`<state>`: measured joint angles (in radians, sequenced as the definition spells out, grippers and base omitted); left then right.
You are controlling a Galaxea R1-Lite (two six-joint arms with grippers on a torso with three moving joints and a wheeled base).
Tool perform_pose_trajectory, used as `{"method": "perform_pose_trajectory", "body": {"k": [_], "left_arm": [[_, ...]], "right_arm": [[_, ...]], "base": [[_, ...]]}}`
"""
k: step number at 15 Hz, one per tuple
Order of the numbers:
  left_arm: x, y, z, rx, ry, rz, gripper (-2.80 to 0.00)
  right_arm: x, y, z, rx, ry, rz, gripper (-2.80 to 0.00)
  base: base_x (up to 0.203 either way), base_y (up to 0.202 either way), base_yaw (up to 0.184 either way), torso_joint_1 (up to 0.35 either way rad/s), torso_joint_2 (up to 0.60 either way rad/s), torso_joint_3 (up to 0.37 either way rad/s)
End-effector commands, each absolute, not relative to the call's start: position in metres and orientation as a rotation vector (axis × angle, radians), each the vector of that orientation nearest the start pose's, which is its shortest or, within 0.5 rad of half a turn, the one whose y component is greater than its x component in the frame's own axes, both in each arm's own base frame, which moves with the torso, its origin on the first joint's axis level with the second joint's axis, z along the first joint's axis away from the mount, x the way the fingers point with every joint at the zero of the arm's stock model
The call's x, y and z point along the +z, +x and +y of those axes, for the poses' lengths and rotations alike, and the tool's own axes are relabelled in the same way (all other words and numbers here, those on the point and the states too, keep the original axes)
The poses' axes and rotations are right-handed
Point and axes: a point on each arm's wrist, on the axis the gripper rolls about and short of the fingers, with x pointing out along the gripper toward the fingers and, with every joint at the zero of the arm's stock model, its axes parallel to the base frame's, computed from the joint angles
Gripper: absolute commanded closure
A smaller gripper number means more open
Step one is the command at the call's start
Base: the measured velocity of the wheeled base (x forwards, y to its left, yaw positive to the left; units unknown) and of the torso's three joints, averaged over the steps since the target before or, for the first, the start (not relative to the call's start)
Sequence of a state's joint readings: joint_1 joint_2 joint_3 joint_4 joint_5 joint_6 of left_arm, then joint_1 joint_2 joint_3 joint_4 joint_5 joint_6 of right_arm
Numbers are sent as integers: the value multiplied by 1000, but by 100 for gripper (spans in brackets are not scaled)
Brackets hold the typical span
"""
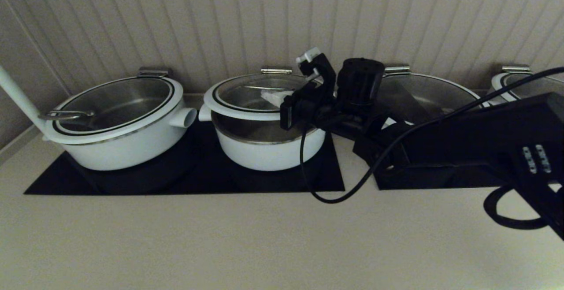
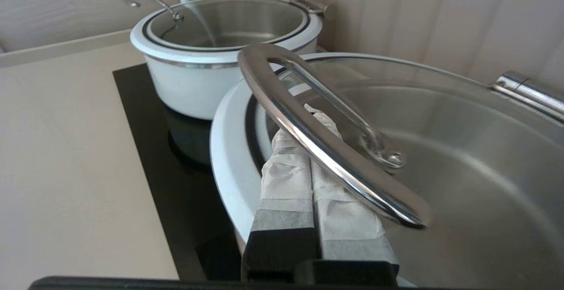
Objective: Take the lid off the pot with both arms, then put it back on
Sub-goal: Hold the pot lid with the left arm
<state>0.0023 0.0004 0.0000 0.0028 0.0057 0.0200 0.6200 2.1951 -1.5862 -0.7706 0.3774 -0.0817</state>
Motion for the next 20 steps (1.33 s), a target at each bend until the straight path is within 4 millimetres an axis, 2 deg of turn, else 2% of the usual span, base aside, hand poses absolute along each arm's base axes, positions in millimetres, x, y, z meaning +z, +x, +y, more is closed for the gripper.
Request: {"method": "perform_pose_trajectory", "body": {"k": [1,20], "left_arm": [[75,-23,0,9,20,3,0],[75,-23,0,9,32,5,0]], "right_arm": [[228,371,273,984,-53,-230,0],[236,371,276,1007,-51,-270,0]], "base": [[0,0,0,0,0,0],[0,0,0,0,0,0]]}}
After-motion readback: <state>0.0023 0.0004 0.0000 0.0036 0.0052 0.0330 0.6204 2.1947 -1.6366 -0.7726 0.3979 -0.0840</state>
